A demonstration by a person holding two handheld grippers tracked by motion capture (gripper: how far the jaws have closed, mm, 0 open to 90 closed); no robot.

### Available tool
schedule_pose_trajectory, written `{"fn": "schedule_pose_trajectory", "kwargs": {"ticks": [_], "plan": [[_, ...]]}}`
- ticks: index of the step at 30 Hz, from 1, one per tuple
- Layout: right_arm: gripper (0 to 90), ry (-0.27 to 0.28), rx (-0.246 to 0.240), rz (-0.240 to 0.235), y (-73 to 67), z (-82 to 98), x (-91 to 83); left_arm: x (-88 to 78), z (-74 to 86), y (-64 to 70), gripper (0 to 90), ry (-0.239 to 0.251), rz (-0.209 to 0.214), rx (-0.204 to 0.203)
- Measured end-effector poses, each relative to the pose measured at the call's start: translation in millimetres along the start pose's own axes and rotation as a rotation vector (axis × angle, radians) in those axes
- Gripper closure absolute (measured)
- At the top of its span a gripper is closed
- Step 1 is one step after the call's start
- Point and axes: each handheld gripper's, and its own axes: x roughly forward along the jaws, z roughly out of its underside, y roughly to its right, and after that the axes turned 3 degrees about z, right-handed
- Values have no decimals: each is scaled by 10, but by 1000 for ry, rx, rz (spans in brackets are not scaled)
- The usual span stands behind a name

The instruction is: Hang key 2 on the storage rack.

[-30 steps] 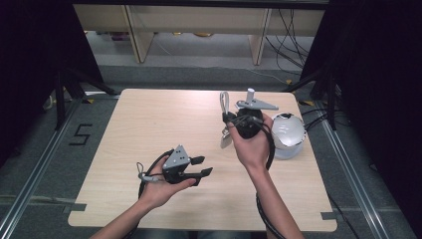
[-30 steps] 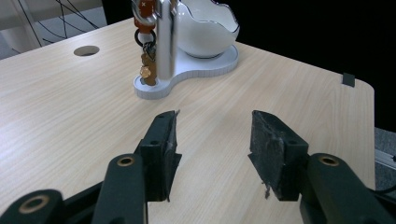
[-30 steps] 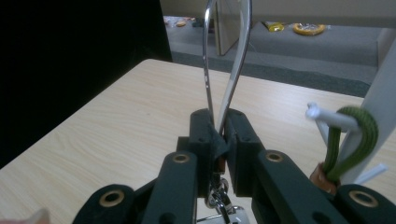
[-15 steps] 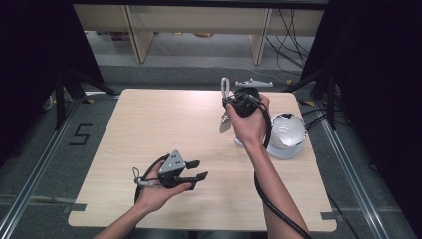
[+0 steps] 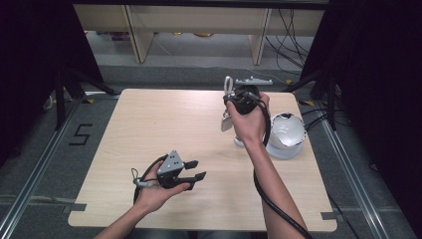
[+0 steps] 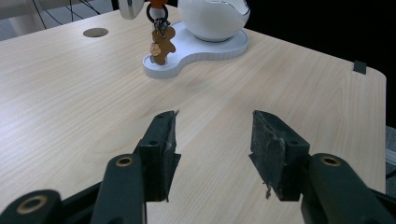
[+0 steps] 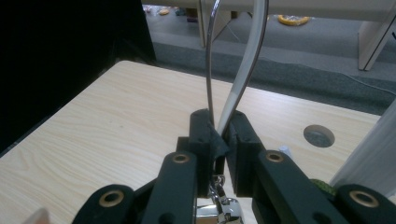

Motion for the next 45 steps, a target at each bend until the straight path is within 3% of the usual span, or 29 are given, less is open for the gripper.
{"fn": "schedule_pose_trajectory", "kwargs": {"ticks": [5, 14, 16, 17, 18, 32, 34, 45], "plan": [[822, -21, -10, 13, 17, -76, 34, -7, 36, -4, 499, -10, 3, 0], [822, -120, -21, 47, 67, -164, 171, -16, 91, -16, 498, -12, -2, -18], [822, -127, -49, 69, 75, -172, 204, -19, 101, -20, 498, -15, -1, -18], [822, -133, -32, 73, 63, -177, 208, -21, 104, -21, 498, -15, 0, -17], [822, -136, -58, 81, 79, -181, 214, -22, 108, -22, 498, -15, 0, -17], [822, -180, -94, 170, 61, -330, 288, -18, 139, -22, 497, -18, 0, -23], [822, -182, -117, 186, 50, -341, 308, -20, 145, -24, 497, -20, 1, -24], [821, -204, -86, 204, 43, -418, 382, -29, 174, -41, 496, -21, 0, -30]]}}
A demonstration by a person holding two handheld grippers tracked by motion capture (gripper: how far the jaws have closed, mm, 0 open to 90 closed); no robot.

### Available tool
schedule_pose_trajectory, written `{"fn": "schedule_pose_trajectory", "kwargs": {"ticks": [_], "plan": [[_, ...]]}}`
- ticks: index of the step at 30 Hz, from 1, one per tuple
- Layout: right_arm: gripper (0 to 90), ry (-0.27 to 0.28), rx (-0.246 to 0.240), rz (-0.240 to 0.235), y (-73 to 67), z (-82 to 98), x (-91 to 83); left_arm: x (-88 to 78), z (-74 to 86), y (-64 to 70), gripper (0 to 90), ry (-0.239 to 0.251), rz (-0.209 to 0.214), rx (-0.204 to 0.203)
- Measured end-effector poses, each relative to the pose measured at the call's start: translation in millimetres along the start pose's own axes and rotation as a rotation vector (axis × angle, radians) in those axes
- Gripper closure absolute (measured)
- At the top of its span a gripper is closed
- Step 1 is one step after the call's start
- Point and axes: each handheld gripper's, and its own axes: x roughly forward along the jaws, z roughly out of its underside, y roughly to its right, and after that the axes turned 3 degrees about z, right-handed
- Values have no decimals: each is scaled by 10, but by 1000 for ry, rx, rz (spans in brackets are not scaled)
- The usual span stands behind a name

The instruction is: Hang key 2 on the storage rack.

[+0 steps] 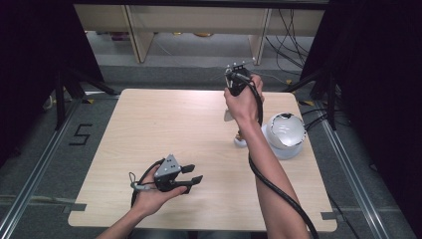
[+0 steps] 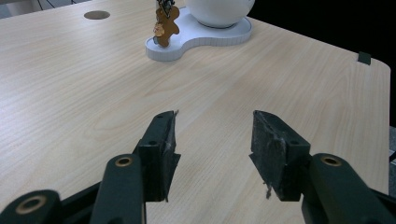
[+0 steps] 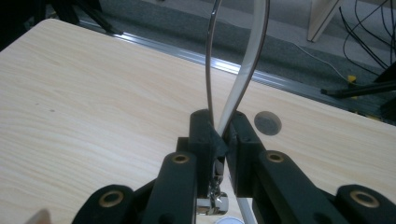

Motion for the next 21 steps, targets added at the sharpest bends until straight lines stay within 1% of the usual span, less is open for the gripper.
{"fn": "schedule_pose_trajectory", "kwargs": {"ticks": [1, 5, 6, 7, 9, 10, 11, 12, 13, 14, 15, 16, 17, 18, 19, 20, 21], "plan": [[821, -1, -8, 5, 6, -4, 12, 5, 4, -4, 496, 4, 8, -1], [821, -13, 9, 11, -16, -18, 35, 3, 19, -9, 495, 0, 8, -4], [821, -9, -13, 12, -7, -24, 39, 3, 21, -13, 495, 1, 8, 1], [821, -14, 3, 12, -21, -25, 34, 1, 22, -11, 495, -1, 3, 0], [821, -11, 11, 7, -34, -32, 24, 0, 27, -8, 495, -2, 0, -7], [821, -4, 2, -6, -28, -40, 21, 0, 28, -10, 495, -2, 0, -7], [821, 0, 7, -18, -28, -47, 15, 1, 30, -10, 494, -3, 0, -7], [821, 3, 9, -21, -30, -56, 8, 2, 29, -15, 495, -4, 2, 0], [821, 3, 21, -23, -35, -66, 3, 3, 32, -9, 495, -2, -1, -7], [821, 1, 34, -28, -35, -78, -6, 5, 33, -8, 494, -1, -1, -6], [821, 11, 32, -30, -24, -89, 4, 8, 35, -8, 494, 2, 3, -6], [821, 13, 40, -38, -22, -96, 11, 7, 37, -9, 494, 1, 9, -6], [821, 8, 41, -28, -16, -109, 12, 7, 40, -6, 494, 1, 7, -7], [821, 10, 46, -39, -5, -117, 29, 2, 42, -2, 494, -5, 0, -8], [821, 7, 56, -39, -4, -123, 35, 4, 46, -5, 494, -7, 0, -8], [821, 1, 69, -38, -6, -130, 41, 12, 52, -13, 494, -3, 11, -7], [820, 3, 60, -34, 8, -136, 56, 13, 55, -14, 494, -2, 10, -9]]}}
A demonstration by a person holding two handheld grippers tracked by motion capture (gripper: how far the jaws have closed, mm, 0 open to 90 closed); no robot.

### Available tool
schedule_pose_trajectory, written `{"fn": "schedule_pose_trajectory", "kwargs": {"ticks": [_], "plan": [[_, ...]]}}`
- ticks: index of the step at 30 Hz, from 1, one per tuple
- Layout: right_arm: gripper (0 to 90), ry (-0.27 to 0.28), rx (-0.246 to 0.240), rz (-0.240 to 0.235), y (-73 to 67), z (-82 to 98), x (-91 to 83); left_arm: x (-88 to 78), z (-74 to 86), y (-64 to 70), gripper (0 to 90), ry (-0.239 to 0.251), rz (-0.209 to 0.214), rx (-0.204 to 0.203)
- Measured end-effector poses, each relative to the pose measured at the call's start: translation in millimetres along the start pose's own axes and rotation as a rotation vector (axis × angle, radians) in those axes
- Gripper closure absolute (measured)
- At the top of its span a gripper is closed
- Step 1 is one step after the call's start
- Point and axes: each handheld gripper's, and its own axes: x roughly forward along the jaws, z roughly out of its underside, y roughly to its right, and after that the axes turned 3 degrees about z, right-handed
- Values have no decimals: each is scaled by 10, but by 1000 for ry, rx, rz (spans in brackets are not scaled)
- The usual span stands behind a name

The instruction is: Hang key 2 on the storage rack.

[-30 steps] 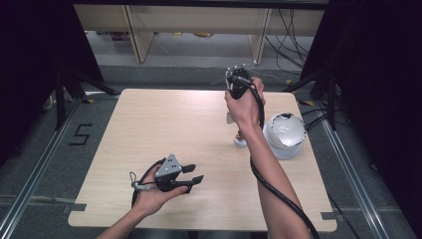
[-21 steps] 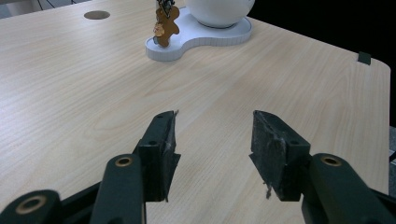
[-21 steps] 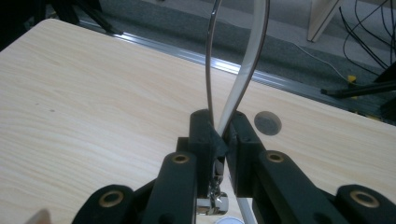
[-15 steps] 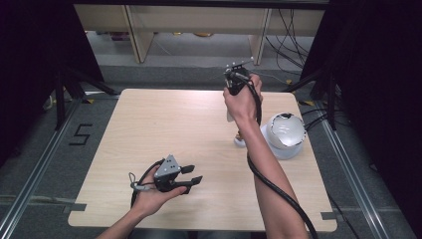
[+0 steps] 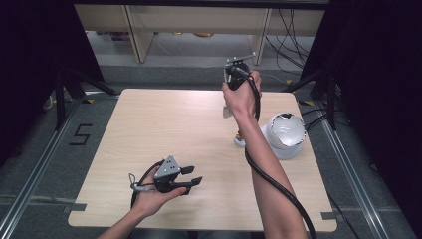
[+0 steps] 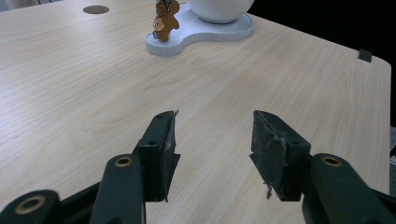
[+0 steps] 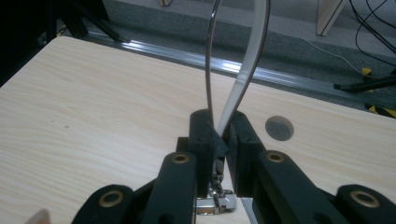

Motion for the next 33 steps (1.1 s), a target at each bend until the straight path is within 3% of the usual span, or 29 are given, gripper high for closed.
{"fn": "schedule_pose_trajectory", "kwargs": {"ticks": [13, 25, 29, 33], "plan": [[821, 22, 12, 27, -24, -63, 96, -17, 31, -15, 493, -3, -14, -10], [822, -98, 32, 150, -36, -16, 122, -15, 42, -15, 491, -8, -14, -12], [822, -76, 30, 139, -61, -30, 91, -18, 43, -24, 491, -6, -11, -8], [822, -62, 40, 157, -35, -54, 38, -17, 46, -17, 491, -7, -13, -13]]}}
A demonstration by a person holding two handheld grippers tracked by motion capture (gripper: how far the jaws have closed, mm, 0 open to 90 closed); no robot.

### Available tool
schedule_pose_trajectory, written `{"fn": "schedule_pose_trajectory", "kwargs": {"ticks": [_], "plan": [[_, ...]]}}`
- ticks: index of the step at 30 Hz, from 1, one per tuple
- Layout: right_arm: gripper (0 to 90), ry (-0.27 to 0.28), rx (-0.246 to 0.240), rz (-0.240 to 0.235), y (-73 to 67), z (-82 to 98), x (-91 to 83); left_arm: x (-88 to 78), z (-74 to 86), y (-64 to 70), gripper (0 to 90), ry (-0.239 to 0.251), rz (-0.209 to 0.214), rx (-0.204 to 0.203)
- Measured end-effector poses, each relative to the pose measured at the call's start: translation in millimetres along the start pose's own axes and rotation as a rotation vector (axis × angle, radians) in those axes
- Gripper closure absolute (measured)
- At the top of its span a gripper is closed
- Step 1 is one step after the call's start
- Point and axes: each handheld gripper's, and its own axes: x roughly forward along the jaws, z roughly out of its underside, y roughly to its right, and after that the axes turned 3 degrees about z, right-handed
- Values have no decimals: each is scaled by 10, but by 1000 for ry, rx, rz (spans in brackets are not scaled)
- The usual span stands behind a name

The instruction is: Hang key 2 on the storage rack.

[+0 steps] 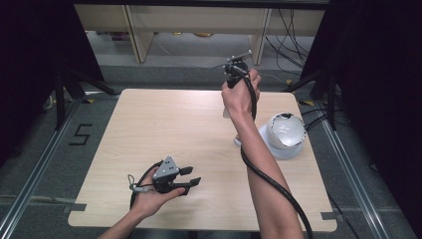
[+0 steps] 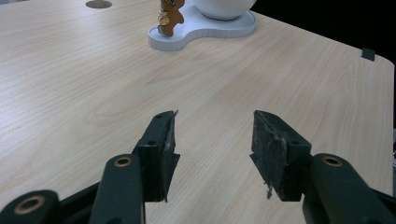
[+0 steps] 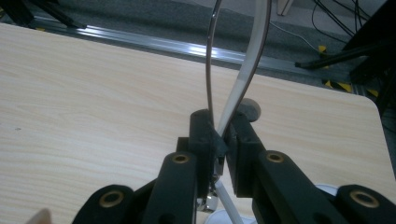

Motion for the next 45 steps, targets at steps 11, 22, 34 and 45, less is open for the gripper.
{"fn": "schedule_pose_trajectory", "kwargs": {"ticks": [11, 22, 34, 45], "plan": [[822, -52, 28, 92, -36, 14, -35, -2, 2, -6, 491, -1, 2, 7], [822, -117, -20, 59, -20, 21, -97, -5, -2, -4, 490, -4, -3, -2], [810, -153, -73, 16, 5, 38, -156, 3, 1, -32, 486, 3, 2, -4], [872, -165, -86, 26, -56, 41, -160, -13, -3, -39, 487, -1, -4, -2]]}}
